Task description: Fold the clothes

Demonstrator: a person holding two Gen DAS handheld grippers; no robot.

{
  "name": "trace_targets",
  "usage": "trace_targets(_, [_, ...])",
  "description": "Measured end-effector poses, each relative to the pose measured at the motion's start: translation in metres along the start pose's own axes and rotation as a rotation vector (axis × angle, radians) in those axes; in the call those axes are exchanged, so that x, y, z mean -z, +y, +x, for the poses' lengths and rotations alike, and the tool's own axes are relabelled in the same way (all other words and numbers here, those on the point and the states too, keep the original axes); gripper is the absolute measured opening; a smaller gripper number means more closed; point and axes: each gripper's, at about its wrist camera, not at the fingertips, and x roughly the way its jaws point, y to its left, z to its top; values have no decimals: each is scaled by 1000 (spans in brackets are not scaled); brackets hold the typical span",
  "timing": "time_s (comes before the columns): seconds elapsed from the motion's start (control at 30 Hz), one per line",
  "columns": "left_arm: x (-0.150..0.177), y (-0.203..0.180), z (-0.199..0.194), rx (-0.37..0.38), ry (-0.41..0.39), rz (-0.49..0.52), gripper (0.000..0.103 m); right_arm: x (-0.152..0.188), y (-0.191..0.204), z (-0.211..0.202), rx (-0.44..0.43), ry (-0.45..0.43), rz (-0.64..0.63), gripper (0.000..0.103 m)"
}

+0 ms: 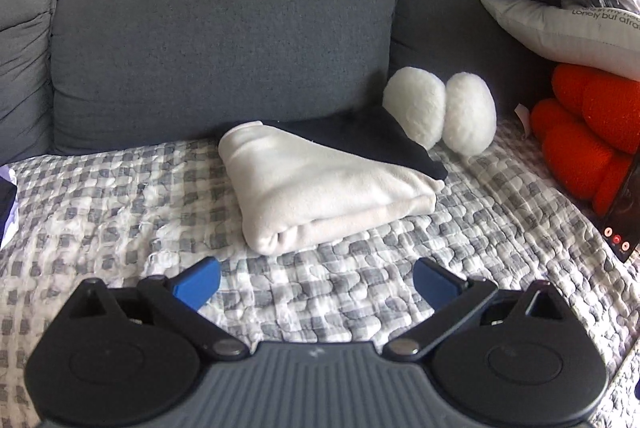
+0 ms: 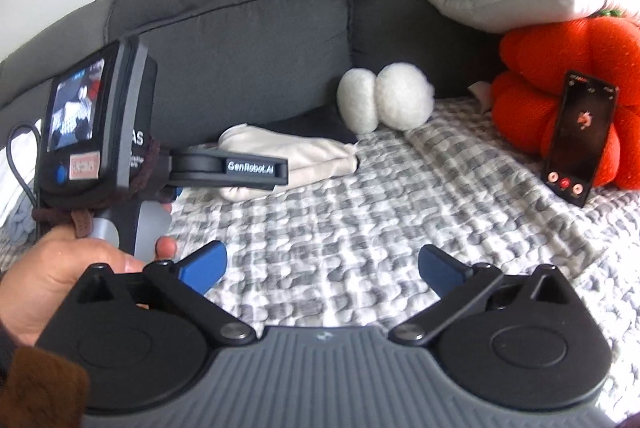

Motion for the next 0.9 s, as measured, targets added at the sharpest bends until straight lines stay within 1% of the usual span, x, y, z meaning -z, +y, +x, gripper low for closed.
trace_targets(0.17, [0, 7, -1, -10, -1, -7, 102, -2, 6, 3, -19, 26, -4, 103])
trace_targets(0.3, [0, 11, -2, -12, 0, -18, 102, -5, 7, 6, 9, 31, 11, 103])
trace_targets(0.47, [1, 18, 1, -10, -3, -53, 102, -7, 5, 15, 53, 62, 40, 103])
trace_targets(0.57, [0, 21, 4, -7, 16, -62, 102, -8, 6, 17, 56, 62, 32, 103])
trace_targets(0.63, [0, 22, 4, -6, 15, -64, 102, -9, 5, 16, 51, 56, 30, 103])
trace_targets(0.77, [1, 25, 4, -21, 5, -79, 102, -10, 6, 16, 52, 53, 21, 103])
trace_targets(0.9, [2, 27, 4, -52, -12, -96, 102, -10, 8, 16, 55, 55, 15, 103])
